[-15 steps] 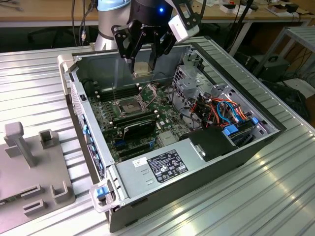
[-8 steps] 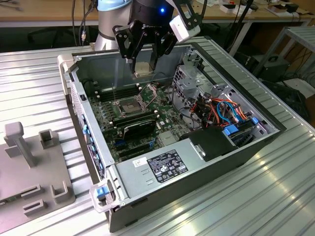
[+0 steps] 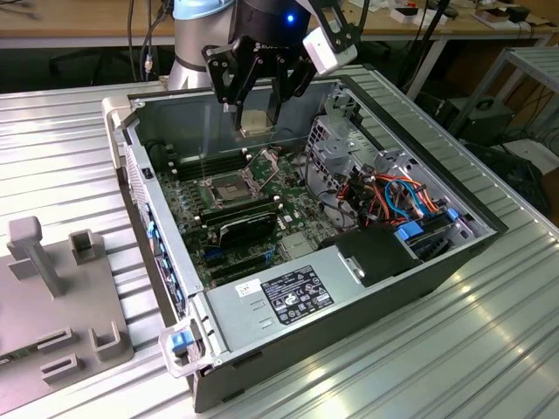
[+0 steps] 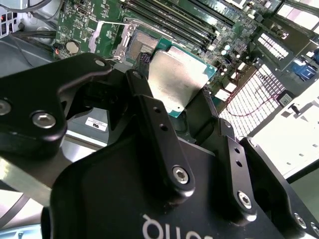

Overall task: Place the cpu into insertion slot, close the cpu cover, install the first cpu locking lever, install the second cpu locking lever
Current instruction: 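Place the cpu into insertion slot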

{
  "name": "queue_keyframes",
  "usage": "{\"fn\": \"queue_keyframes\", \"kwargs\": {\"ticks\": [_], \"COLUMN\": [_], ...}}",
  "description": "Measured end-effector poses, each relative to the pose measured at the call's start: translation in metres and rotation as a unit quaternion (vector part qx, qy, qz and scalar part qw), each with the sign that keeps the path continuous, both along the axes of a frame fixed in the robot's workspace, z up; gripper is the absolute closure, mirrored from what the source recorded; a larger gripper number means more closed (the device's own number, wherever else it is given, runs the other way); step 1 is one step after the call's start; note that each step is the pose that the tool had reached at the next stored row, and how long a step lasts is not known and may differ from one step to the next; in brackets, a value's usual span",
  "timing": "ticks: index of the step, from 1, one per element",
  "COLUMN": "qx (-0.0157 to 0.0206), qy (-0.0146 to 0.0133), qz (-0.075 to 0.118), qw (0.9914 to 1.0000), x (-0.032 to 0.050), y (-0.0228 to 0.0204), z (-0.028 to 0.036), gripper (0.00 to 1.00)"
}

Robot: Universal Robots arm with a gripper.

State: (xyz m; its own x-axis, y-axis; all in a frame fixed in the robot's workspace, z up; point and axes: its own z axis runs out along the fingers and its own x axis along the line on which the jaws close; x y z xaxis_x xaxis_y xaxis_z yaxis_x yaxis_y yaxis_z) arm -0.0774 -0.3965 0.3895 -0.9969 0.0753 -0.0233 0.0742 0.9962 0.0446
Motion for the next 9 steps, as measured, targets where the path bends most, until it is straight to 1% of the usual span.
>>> {"fn": "queue_keyframes", "kwargs": {"ticks": [9], "qx": [0.0], "qy": [0.0], "qz": [0.0], "qw": [1.0], "x": [0.0016], "y": [0.0007], "z": [-0.0003], "gripper": [0.45]}}
